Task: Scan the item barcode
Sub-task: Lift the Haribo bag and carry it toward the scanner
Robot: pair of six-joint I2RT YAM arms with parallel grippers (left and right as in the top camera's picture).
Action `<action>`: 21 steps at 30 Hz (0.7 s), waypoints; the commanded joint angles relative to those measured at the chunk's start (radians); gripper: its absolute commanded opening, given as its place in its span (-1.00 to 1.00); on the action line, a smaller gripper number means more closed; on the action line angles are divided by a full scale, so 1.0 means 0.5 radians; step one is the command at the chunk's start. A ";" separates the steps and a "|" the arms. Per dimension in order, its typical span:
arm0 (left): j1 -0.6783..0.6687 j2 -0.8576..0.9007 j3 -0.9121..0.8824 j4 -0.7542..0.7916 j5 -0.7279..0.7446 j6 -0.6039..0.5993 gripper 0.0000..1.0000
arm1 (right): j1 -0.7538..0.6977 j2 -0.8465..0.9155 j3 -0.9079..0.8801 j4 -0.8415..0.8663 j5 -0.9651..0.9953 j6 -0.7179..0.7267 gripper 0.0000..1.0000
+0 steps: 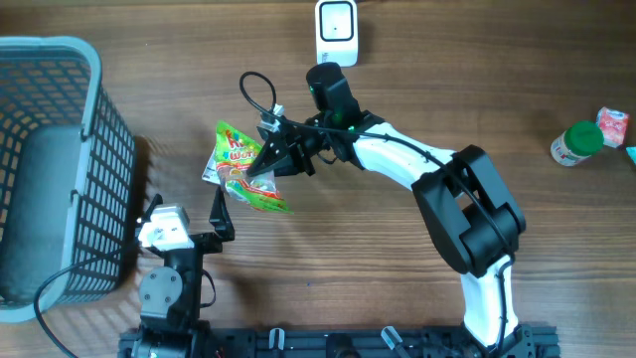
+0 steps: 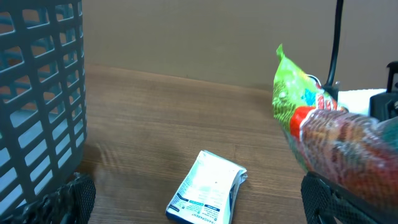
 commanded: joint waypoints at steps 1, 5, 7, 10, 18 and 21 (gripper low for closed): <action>-0.008 -0.006 -0.015 0.012 -0.019 -0.018 1.00 | -0.038 0.051 0.034 0.044 -0.119 0.053 -0.91; -0.008 -0.006 -0.015 0.012 -0.019 -0.018 1.00 | -0.113 0.161 0.034 0.091 -0.121 0.054 -0.92; -0.008 -0.006 -0.015 0.012 -0.018 -0.018 1.00 | -0.142 0.246 0.035 0.089 -0.124 0.071 -0.91; -0.008 -0.006 -0.015 0.012 -0.019 -0.018 1.00 | -0.156 0.340 0.035 0.130 -0.125 0.146 -0.92; -0.008 -0.006 -0.015 0.012 -0.019 -0.018 1.00 | -0.156 0.370 0.035 0.335 -0.126 0.222 -0.91; -0.008 -0.006 -0.015 0.012 -0.019 -0.018 1.00 | -0.159 0.369 0.035 0.336 -0.127 0.301 -0.92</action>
